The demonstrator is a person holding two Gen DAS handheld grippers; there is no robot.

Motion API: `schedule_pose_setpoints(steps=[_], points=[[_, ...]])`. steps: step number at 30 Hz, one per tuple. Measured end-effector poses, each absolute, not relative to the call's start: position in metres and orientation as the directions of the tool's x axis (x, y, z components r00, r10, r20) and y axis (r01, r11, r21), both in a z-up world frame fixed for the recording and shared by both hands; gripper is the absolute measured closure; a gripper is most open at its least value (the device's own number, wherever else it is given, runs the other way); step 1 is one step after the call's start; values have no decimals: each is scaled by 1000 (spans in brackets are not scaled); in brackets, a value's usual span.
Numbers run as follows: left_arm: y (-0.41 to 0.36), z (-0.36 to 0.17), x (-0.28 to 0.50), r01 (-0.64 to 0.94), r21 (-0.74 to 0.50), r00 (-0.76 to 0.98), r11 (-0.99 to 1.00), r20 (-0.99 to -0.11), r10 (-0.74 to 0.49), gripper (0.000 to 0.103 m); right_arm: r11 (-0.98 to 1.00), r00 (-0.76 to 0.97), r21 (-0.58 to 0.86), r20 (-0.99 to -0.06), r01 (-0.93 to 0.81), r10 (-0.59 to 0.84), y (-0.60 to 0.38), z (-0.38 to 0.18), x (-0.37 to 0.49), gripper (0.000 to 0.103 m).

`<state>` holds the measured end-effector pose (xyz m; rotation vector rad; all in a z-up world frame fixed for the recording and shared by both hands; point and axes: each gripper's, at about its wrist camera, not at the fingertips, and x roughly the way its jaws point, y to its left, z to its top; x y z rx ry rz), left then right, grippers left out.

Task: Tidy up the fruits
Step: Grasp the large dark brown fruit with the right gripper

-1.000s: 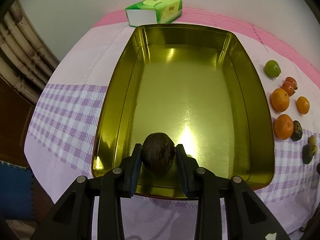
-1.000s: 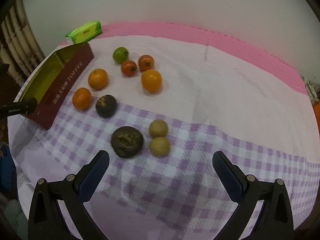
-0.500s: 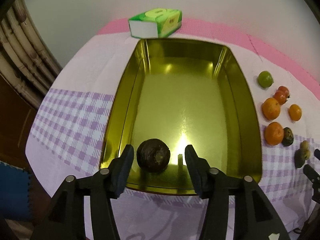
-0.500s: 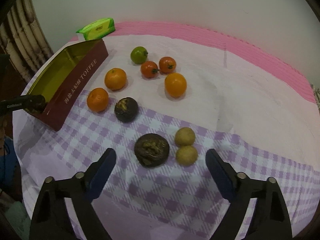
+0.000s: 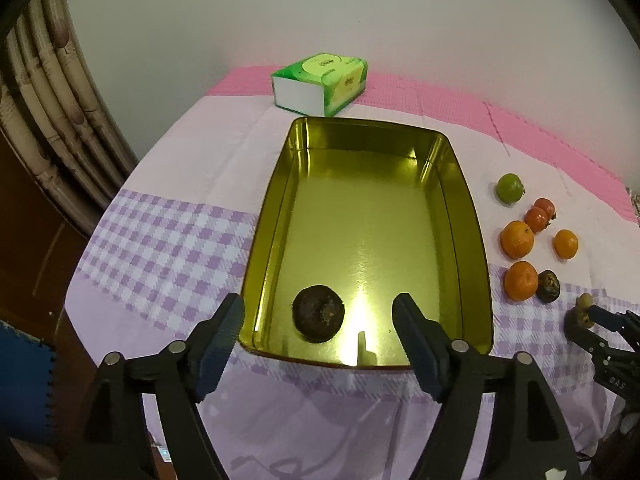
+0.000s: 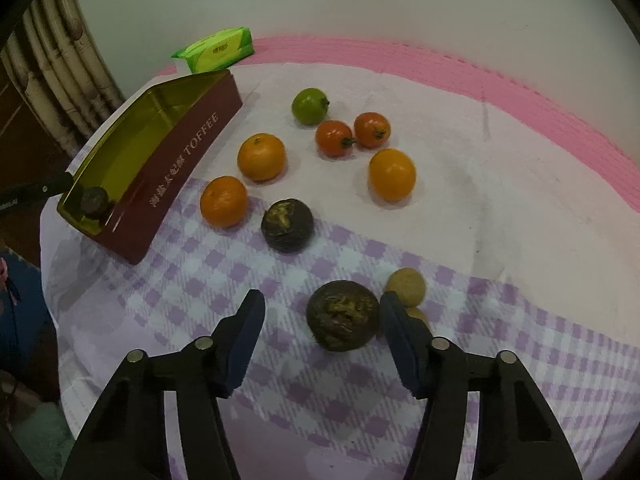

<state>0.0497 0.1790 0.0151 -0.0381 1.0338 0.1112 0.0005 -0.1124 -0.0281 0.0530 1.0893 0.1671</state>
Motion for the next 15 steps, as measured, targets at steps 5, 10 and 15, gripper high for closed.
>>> schedule_pose_setpoints(steps=[5,10,15], points=[[188,17,43,-129,20,508,991,-857,84,29,989,441,106,-886,-106,142,-111,-33,1,43],[197,19,39,-147,7,509,989,-857,82,27,991,410,105,-903,-87,132,-114,-43,5,47],[202,20,37,-162,8,510,987,-856,90,26,991,400,104,-907,-85,130,-112,-50,10,54]])
